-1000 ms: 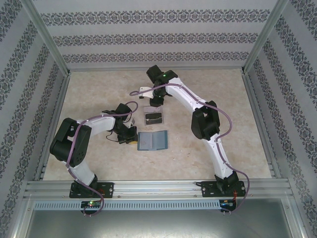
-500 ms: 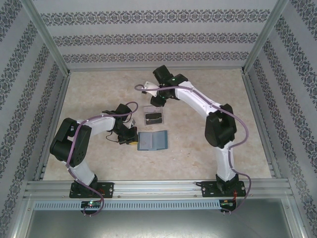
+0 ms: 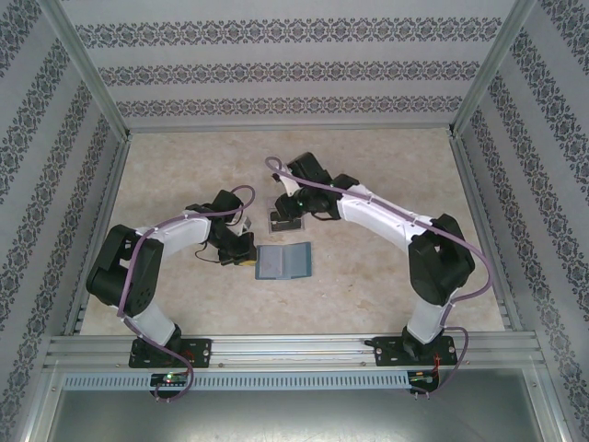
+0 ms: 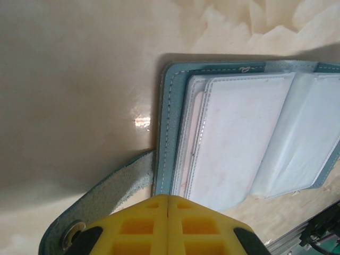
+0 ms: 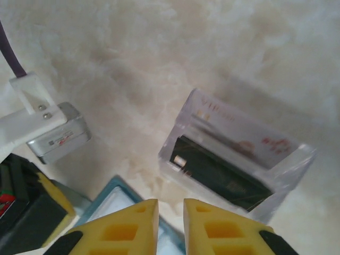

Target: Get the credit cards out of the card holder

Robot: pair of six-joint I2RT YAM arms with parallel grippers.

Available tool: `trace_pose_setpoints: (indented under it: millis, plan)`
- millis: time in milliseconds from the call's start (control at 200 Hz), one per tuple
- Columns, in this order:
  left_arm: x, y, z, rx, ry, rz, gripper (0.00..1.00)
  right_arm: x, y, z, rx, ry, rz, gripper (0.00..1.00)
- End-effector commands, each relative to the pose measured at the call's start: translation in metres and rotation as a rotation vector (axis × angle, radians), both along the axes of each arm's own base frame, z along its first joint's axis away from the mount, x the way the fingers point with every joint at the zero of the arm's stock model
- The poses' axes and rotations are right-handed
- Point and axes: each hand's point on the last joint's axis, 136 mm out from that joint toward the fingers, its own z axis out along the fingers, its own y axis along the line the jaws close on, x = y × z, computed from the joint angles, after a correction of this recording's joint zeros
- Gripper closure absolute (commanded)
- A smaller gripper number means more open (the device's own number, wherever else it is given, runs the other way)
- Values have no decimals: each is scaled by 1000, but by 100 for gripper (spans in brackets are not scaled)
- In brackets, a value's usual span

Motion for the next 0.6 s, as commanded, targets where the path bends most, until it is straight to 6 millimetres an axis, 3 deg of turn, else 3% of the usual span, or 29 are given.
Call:
trace_pose_setpoints:
  millis: [0,140,415,595]
  plan:
    - [14,3,9,13,-63,-21,94,-8,16,15,152,53,-153,82]
    - [13,5,5,31,-69,-47,94,-26,25,2,180,143,-204,82]
    - [8,23,-9,139,-46,-50,94,-54,7,-25,211,293,-311,84]
    - [2,26,-21,153,-10,-51,95,-71,8,-40,240,389,-341,83]
